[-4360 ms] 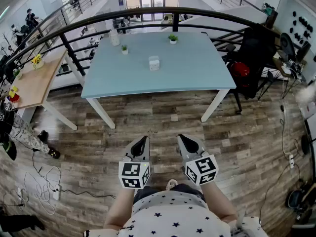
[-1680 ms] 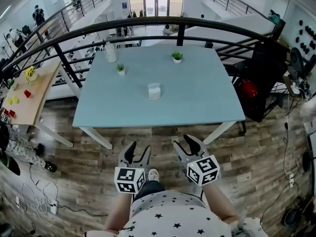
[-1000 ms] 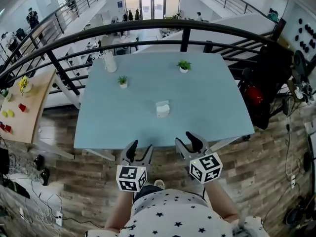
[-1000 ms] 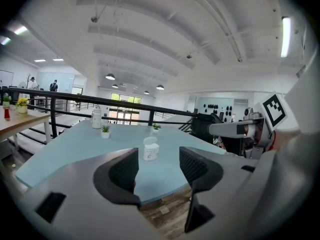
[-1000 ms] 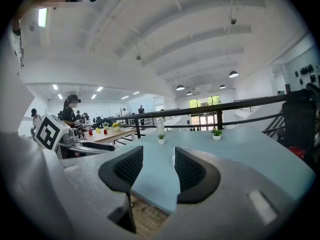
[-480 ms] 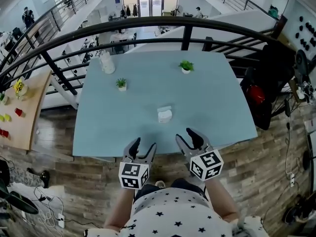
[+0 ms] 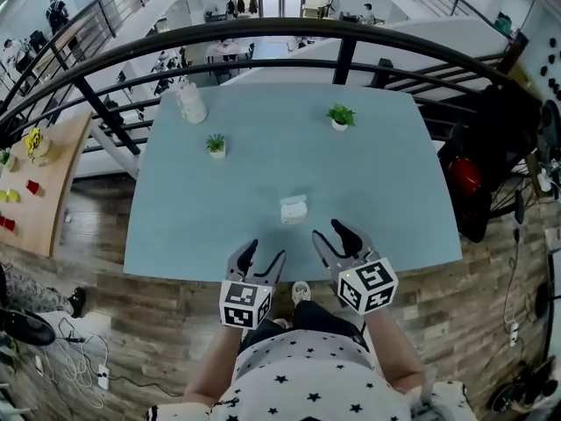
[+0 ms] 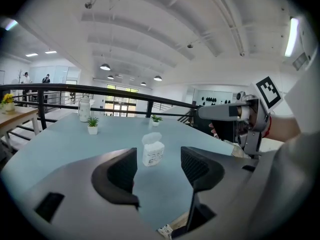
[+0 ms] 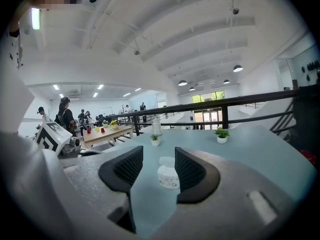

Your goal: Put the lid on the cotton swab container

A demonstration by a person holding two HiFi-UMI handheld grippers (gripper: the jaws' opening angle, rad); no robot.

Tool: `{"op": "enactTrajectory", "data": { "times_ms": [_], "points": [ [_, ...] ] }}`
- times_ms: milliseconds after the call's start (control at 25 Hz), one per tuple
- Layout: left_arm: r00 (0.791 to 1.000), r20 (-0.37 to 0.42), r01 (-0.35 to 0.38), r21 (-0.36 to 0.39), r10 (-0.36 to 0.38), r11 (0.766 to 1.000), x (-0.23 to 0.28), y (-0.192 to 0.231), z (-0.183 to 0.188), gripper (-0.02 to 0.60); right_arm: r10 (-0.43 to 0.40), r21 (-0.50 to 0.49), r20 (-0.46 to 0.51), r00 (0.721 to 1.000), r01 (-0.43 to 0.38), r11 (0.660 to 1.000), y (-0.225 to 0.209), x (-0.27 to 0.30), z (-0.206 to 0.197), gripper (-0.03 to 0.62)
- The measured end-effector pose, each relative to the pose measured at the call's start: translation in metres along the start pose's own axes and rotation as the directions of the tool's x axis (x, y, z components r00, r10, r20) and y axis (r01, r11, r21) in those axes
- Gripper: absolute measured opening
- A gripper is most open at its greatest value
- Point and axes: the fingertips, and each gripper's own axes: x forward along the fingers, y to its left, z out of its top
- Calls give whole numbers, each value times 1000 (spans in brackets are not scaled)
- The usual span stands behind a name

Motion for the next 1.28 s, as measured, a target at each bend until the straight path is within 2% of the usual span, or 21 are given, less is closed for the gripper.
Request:
{"op": "enactTrajectory", "data": {
  "times_ms": [520,880,1280],
  "points": [
    [994,-104,-33,6,33,999,77,7,-16,264,126,-20,-82,989,-128,992,-42,59,1,183],
    [982,-175,-56,99,73,993,117,25,-29,267,204,-33,-129,970,-210,977,-55,84,-4,183],
    [968,-250,39,173,6,984,149,30,-42,267,266,-32,-163,950,-274,961,-61,102,-10,183]
  ]
}}
